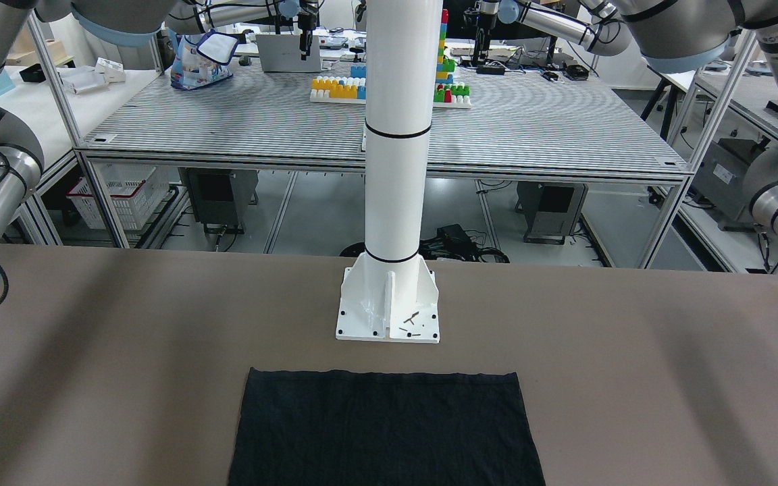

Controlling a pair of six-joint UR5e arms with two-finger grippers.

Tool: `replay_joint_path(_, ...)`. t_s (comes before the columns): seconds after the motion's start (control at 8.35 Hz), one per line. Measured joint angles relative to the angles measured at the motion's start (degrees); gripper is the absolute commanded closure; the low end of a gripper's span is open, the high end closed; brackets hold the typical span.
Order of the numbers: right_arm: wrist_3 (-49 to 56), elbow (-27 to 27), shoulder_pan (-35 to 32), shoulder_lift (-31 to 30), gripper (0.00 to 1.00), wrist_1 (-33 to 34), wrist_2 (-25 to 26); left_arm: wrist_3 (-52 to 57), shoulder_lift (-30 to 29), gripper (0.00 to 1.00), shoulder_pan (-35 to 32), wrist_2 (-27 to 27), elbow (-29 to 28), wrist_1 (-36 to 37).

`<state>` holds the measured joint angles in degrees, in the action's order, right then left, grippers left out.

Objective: Fold clothes

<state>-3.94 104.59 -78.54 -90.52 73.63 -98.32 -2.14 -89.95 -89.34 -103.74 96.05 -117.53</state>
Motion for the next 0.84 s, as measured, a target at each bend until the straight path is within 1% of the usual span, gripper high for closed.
replay_joint_path(0.12,-0.89,-0.07,2.73,0.65,0.06,-0.94,-0.06,-0.47,-1.30,0.00,0.80,-2.92,-3.22,-4.53)
replay_joint_path(0.24,-1.53,-0.28,4.91,2.15,0.06,-1.37,-0.17,-0.67,-4.65,0.00,2.40,-4.77,-6.40,-6.90)
replay_joint_path(0.36,-2.69,-0.70,7.32,3.59,0.06,-1.62,-0.21,-1.02,-7.61,0.00,4.97,-5.54,-8.97,-7.86)
replay_joint_path(0.6,-11.02,-1.45,12.90,6.57,0.06,-1.92,-0.27,-3.55,-13.01,0.00,9.77,-7.23,-13.95,-8.41)
replay_joint_path(0.72,-16.19,-1.72,15.76,8.07,0.06,-1.97,-0.25,-5.59,-15.89,0.00,11.73,-9.55,-16.60,-8.54)
replay_joint_path(0.84,-20.83,-2.15,18.07,9.67,0.06,-1.99,-0.23,-7.28,-19.01,0.00,13.37,-13.35,-19.57,-8.66)
